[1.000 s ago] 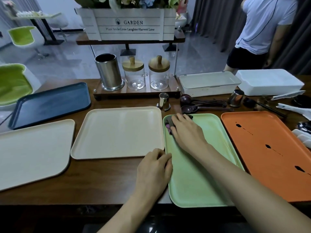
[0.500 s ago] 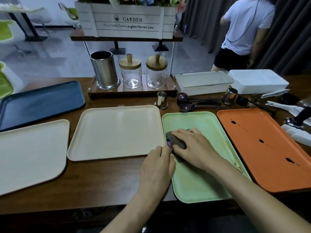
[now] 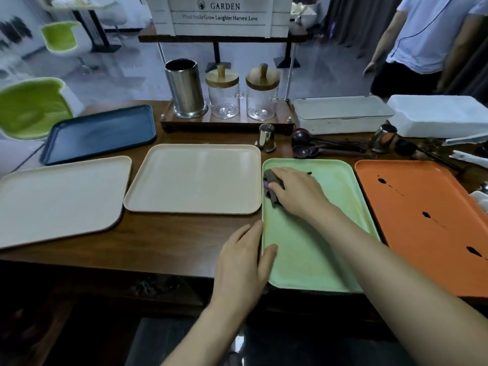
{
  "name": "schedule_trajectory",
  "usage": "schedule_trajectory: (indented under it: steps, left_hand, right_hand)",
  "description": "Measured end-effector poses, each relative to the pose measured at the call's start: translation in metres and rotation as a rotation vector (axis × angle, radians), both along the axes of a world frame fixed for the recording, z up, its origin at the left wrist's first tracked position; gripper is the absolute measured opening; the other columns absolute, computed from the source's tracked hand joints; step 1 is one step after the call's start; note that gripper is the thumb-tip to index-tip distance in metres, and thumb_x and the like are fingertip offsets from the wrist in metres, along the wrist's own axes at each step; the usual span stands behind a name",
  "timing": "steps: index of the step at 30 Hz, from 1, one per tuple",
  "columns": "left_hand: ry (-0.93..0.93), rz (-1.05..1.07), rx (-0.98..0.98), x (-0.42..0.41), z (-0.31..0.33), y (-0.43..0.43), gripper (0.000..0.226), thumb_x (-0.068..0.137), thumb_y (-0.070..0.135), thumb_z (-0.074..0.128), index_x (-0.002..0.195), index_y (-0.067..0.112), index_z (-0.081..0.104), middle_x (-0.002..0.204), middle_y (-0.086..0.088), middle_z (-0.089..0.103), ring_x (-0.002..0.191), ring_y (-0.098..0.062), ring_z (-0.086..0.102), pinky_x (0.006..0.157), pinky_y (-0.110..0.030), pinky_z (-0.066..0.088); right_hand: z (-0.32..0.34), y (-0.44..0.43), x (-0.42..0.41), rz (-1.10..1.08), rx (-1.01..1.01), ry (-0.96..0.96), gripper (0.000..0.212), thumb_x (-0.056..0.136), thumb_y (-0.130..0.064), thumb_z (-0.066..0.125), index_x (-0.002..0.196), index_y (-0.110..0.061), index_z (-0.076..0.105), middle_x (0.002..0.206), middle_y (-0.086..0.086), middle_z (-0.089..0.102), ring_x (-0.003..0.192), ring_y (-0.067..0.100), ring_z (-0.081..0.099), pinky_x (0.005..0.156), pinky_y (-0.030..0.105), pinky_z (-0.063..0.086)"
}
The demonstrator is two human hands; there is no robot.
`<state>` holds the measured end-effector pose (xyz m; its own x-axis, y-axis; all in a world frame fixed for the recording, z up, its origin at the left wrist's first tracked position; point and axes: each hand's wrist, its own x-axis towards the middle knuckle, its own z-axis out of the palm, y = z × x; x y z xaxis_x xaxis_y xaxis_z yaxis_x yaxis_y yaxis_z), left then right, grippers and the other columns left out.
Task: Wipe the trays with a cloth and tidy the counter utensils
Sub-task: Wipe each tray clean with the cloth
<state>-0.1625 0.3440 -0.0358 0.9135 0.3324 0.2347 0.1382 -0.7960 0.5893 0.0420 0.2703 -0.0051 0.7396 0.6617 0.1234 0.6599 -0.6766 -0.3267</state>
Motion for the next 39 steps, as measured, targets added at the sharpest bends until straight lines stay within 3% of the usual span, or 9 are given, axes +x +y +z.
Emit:
schedule_trajectory:
  steps: [4,7,11,14,17,20,24,28,39]
  left_hand:
    - [0.196,-0.099,0.139,-0.016,0.002,-0.006,0.113,0.077,0.089,0.048,0.161,0.019,0.021,0.166,0.005,0.027,0.154,-0.016,0.017,0.126,-0.035,0.013]
    - [0.203,-0.101,0.160,-0.014,0.005,-0.006,0.122,0.072,0.094,0.047,0.164,0.022,0.010,0.170,0.006,0.017,0.156,-0.012,0.008,0.127,-0.030,0.003]
    - [0.194,-0.052,0.120,-0.016,0.012,-0.014,0.128,0.066,0.093,0.052,0.164,0.020,0.012,0.169,0.001,0.021,0.155,-0.014,0.014,0.125,-0.026,0.005]
    - [0.215,-0.010,0.024,-0.018,0.016,-0.015,0.140,0.062,0.091,0.061,0.164,0.013,0.005,0.168,-0.002,0.025,0.152,-0.018,0.025,0.123,-0.035,0.027]
    - [0.245,0.002,0.025,-0.018,0.018,-0.016,0.140,0.065,0.085,0.069,0.163,0.010,0.002,0.166,-0.003,0.029,0.148,-0.018,0.029,0.121,-0.035,0.028]
    - [0.276,-0.026,0.050,-0.018,0.016,-0.016,0.132,0.069,0.081,0.069,0.164,0.011,0.009,0.169,-0.004,0.021,0.155,-0.016,0.015,0.124,-0.025,0.008]
    - [0.296,-0.070,0.086,-0.016,0.013,-0.012,0.127,0.069,0.086,0.062,0.163,0.016,0.012,0.170,-0.001,0.018,0.157,-0.014,0.008,0.125,-0.025,0.001]
    - [0.308,-0.096,0.101,-0.017,0.015,-0.011,0.134,0.063,0.090,0.060,0.164,0.021,0.006,0.170,0.001,0.013,0.157,-0.015,0.006,0.127,-0.031,0.003]
    - [0.285,-0.087,0.139,-0.016,0.008,-0.011,0.129,0.066,0.094,0.054,0.164,0.027,0.004,0.171,0.002,0.010,0.157,-0.015,0.006,0.128,-0.038,0.010]
  right_hand:
    - [-0.002,-0.010,-0.001,0.063,0.000,-0.012,0.021,0.098,-0.036,0.044,0.109,-0.022,0.056,0.109,-0.003,0.060,0.101,0.023,0.054,0.069,0.035,0.037]
    - [0.003,-0.023,-0.017,0.136,-0.042,0.011,0.028,0.097,-0.037,0.044,0.118,-0.021,0.055,0.113,-0.002,0.061,0.105,0.024,0.055,0.074,0.038,0.045]
    - [0.010,-0.063,-0.061,0.269,-0.042,0.106,0.041,0.094,-0.037,0.047,0.133,-0.025,0.052,0.122,-0.002,0.058,0.108,0.025,0.056,0.082,0.040,0.049]
    - [0.017,-0.088,-0.088,0.403,-0.059,0.187,0.048,0.094,-0.035,0.050,0.142,-0.030,0.048,0.138,-0.006,0.054,0.126,0.020,0.049,0.095,0.042,0.046]
    - [0.021,-0.101,-0.096,0.504,-0.091,0.233,0.045,0.095,-0.033,0.052,0.140,-0.031,0.050,0.142,-0.006,0.052,0.133,0.017,0.042,0.101,0.043,0.042]
    - [0.018,-0.098,-0.091,0.499,-0.130,0.199,0.045,0.095,-0.037,0.049,0.140,-0.035,0.048,0.143,-0.007,0.051,0.132,0.021,0.046,0.102,0.044,0.043]
    - [0.012,-0.074,-0.061,0.314,-0.076,0.129,0.039,0.099,-0.032,0.044,0.138,-0.032,0.049,0.131,-0.001,0.056,0.118,0.026,0.052,0.091,0.041,0.045]
    - [0.009,-0.052,-0.049,0.244,-0.046,0.083,0.022,0.098,-0.030,0.043,0.115,-0.024,0.055,0.112,-0.001,0.058,0.107,0.028,0.055,0.074,0.039,0.042]
    - [0.023,-0.116,-0.104,0.452,-0.125,0.168,0.043,0.096,-0.031,0.051,0.139,-0.033,0.054,0.140,-0.006,0.056,0.125,0.028,0.053,0.099,0.046,0.044]
